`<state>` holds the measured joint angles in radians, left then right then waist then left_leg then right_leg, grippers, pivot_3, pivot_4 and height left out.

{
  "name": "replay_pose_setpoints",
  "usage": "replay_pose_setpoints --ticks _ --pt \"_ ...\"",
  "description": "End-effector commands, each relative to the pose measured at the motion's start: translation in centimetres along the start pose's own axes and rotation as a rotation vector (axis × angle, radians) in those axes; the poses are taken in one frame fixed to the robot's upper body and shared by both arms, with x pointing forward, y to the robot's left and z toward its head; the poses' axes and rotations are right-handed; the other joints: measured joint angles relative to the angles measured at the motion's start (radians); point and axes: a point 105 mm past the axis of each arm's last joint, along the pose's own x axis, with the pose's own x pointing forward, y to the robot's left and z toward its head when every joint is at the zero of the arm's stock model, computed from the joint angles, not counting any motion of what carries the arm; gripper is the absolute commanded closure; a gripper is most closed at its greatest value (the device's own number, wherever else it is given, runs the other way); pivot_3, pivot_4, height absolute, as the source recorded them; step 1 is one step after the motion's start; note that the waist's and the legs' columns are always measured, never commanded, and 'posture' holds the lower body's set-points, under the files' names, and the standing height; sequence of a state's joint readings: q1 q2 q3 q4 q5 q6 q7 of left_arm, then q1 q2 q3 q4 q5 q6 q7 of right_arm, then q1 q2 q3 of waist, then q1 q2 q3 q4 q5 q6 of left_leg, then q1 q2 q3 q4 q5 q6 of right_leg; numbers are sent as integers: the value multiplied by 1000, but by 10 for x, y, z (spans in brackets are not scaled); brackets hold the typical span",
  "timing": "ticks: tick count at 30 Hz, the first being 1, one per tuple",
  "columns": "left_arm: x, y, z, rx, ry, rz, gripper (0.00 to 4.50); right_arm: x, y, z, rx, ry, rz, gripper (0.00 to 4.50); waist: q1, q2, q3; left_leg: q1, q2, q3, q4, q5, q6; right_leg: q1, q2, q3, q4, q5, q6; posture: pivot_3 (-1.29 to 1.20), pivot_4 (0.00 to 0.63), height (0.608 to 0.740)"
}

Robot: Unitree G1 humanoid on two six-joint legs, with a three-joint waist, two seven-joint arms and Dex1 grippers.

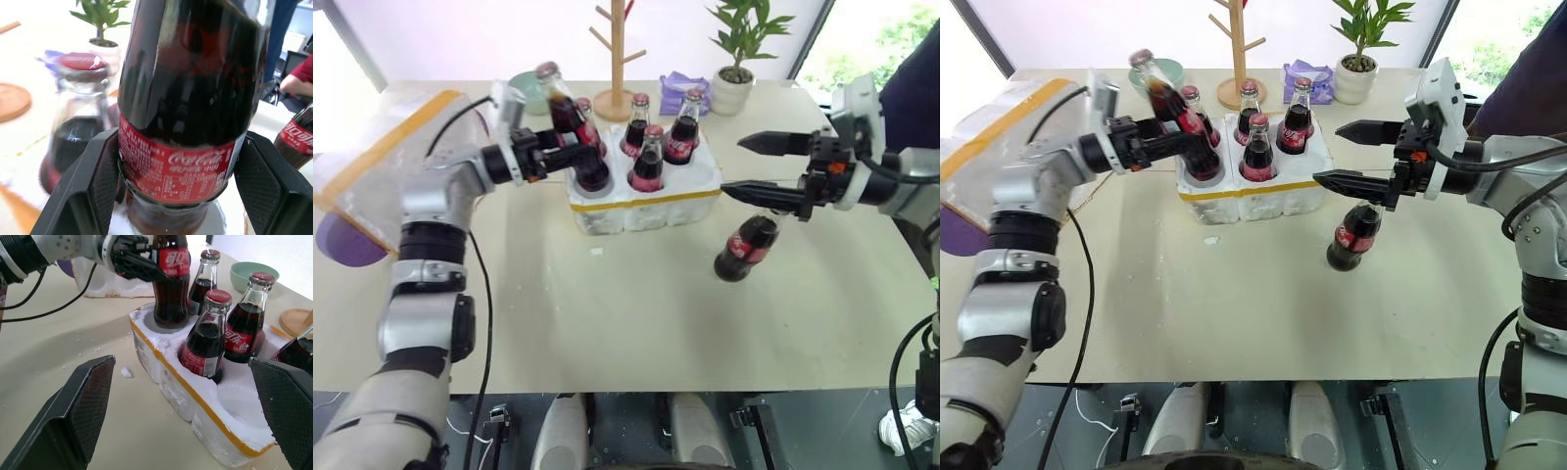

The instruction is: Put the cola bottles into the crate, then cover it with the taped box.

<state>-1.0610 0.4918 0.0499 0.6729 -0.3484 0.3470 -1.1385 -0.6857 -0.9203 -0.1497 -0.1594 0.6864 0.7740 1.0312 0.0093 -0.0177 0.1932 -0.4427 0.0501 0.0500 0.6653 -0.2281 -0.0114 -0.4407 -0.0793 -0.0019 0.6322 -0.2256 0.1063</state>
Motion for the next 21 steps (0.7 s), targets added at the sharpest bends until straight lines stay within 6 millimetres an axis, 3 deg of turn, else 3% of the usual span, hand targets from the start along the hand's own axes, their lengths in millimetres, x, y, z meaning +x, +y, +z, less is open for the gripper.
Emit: replay_pose_setpoints --ticks 1,4,5,7,21 --pt "1 4 5 92 36 20 1750 -7 -4 9 -43 -29 -42 0 3 0 0 0 0 0 1 0 0 1 0 0 0 0 0 0 150 740" --pt "3 3 -4 98 66 13 1750 -7 -6 5 -49 -21 -58 0 3 0 0 0 0 0 3 0 0 3 -1 0 -2 0 0 0 150 740" --pt "3 2 -6 96 73 3 734 -7 -7 4 -49 -18 -66 0 2 0 0 1 0 0 3 0 0 4 -1 0 -2 0 0 0 150 740" --pt "3 -2 -11 95 84 -17 18 -8 -10 3 -53 -12 -78 0 2 0 0 2 0 0 3 0 0 5 -1 0 -2 0 0 0 150 740" --pt "-2 -8 -5 101 79 -62 18 -19 -13 1 -67 12 -126 0 3 0 0 0 0 0 2 0 0 2 -1 0 -1 0 0 0 150 740"
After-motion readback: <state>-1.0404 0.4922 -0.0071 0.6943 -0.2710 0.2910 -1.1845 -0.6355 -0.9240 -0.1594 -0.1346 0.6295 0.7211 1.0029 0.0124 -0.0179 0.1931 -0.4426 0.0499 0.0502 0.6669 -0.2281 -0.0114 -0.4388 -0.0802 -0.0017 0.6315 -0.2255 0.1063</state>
